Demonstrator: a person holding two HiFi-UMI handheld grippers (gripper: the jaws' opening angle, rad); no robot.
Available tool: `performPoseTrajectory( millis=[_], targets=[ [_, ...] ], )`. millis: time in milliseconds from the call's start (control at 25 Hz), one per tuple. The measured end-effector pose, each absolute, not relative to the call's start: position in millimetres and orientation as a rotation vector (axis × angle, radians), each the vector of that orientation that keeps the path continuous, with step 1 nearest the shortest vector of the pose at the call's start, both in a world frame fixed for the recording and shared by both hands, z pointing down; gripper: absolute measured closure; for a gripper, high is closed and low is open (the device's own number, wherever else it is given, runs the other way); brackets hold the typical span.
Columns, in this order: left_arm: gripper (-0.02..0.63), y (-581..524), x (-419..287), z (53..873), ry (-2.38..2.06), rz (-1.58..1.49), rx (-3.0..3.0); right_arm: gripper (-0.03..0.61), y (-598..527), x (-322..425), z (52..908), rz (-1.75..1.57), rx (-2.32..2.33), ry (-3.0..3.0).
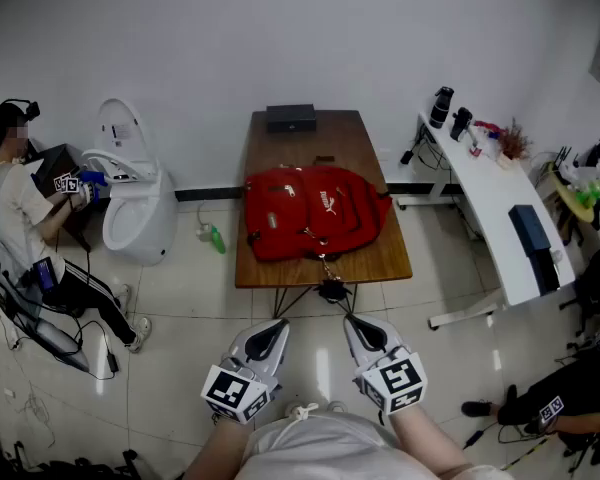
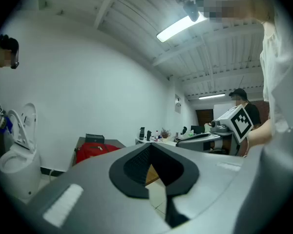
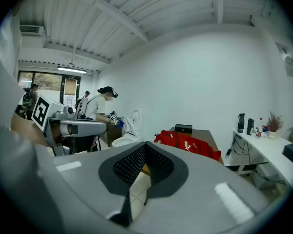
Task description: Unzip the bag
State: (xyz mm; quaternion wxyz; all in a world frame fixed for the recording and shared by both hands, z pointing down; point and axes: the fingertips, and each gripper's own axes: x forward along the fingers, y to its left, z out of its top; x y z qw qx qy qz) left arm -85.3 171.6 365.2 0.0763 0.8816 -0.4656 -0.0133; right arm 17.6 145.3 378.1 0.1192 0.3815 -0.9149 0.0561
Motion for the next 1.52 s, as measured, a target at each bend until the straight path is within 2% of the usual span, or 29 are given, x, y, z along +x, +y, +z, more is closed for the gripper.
performPoseTrajectory(
  millis=[360,1080,1520],
  targets=[
    [0.607,145.3,-116.5,397.8,-1.402,-0.038,2.546,0.571,116.6,5.4,402.6,0.214,1.132,-2.623],
    [0.607,-72.9,-69.1,417.3,-1.464,0.05,2.491,0.571,-99.3,41.5,429.2,0.308,1.003,-2.652],
    [0.607,-112.3,-71.0,473.6,-1.328,0.183,2.408,0.571,-129.3,22.3,479.8,0.473,0.962,-2.535]
  ],
)
